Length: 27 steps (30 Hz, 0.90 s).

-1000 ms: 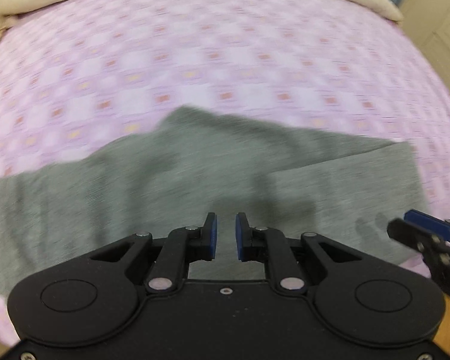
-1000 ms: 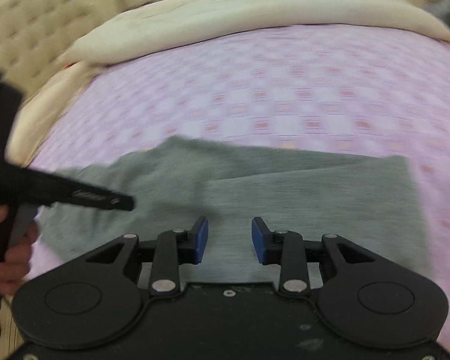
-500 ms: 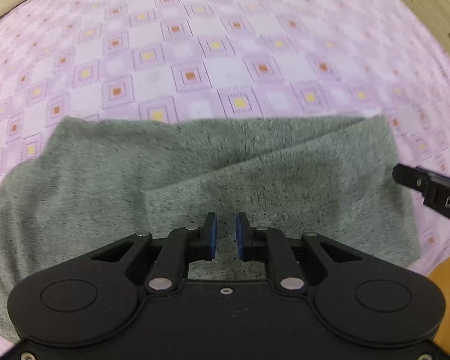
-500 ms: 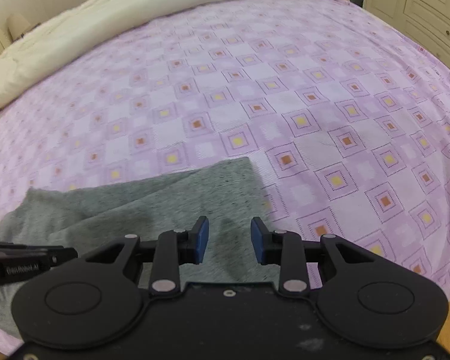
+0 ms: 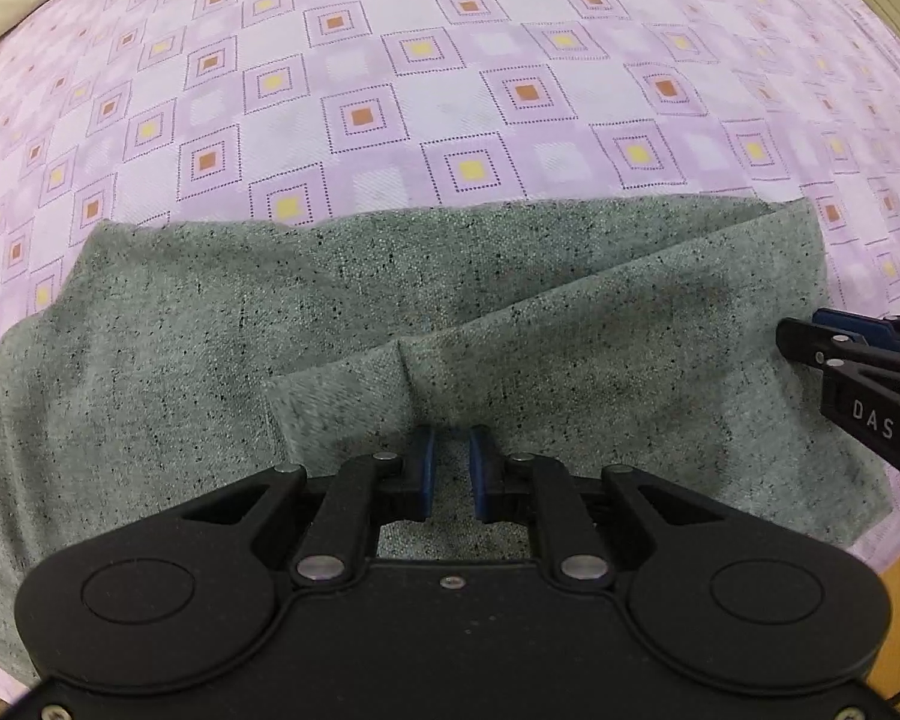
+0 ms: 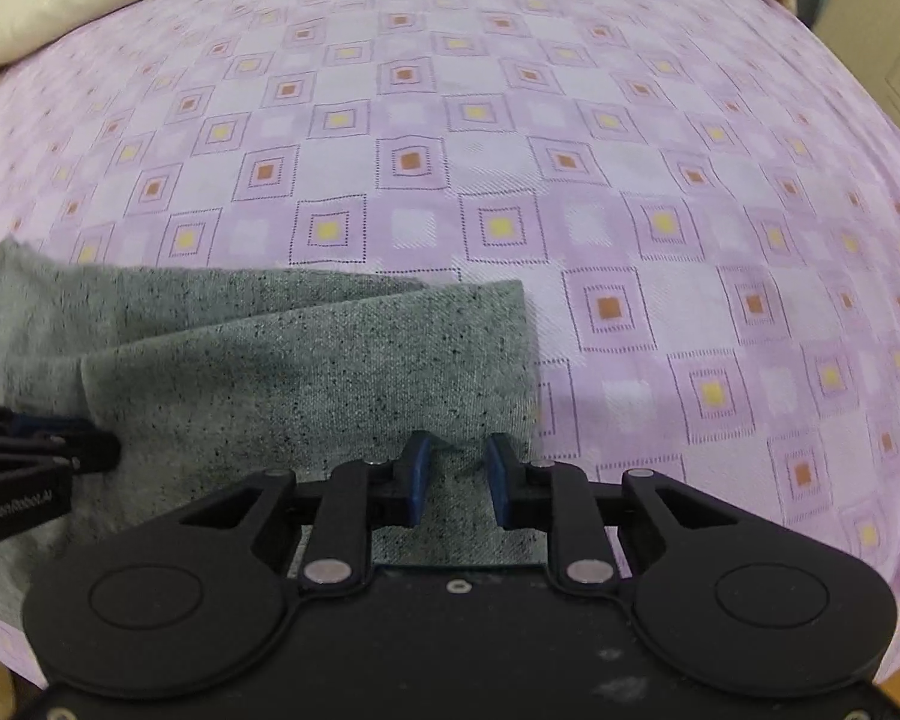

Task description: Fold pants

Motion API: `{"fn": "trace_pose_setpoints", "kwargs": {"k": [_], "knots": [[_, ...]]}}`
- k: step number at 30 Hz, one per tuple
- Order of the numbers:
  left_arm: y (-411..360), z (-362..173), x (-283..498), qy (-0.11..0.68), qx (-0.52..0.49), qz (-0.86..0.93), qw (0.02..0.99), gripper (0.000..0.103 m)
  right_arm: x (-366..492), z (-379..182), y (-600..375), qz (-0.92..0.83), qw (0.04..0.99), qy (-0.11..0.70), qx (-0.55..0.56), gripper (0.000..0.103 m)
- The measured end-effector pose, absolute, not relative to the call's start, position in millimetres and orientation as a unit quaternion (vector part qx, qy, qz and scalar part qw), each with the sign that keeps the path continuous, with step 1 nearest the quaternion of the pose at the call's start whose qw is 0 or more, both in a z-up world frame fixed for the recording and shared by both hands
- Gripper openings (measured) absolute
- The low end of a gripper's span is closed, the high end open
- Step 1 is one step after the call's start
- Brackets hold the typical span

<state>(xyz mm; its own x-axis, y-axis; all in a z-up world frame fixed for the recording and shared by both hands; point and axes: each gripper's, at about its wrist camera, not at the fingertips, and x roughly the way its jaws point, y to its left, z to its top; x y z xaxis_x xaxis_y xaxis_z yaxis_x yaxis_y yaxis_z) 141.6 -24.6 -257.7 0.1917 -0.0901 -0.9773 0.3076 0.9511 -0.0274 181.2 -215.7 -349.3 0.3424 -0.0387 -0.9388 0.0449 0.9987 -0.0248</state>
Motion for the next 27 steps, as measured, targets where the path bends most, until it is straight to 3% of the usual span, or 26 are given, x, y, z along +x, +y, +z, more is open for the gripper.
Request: {"fn": "trace_pose_setpoints", "kwargs": {"k": [8, 13, 19, 27], "knots": [[12, -234, 93, 0.612, 0.057, -0.127, 0.778, 0.020, 130, -314, -220, 0.029, 0.848, 0.528, 0.035, 0.022], [24, -249, 66, 0.621, 0.054, -0.117, 0.773, 0.021, 91, -339, -220, 0.037, 0.821, 0.569, 0.024, 0.021], [23, -240, 58, 0.607, 0.066, -0.114, 0.784, 0.023, 90, -350, -223, 0.047, 0.818, 0.573, 0.019, 0.019], [84, -218, 29, 0.605, 0.043, -0.028, 0.795, 0.025, 94, -313, -211, 0.075, 0.847, 0.526, 0.028, 0.021]]}}
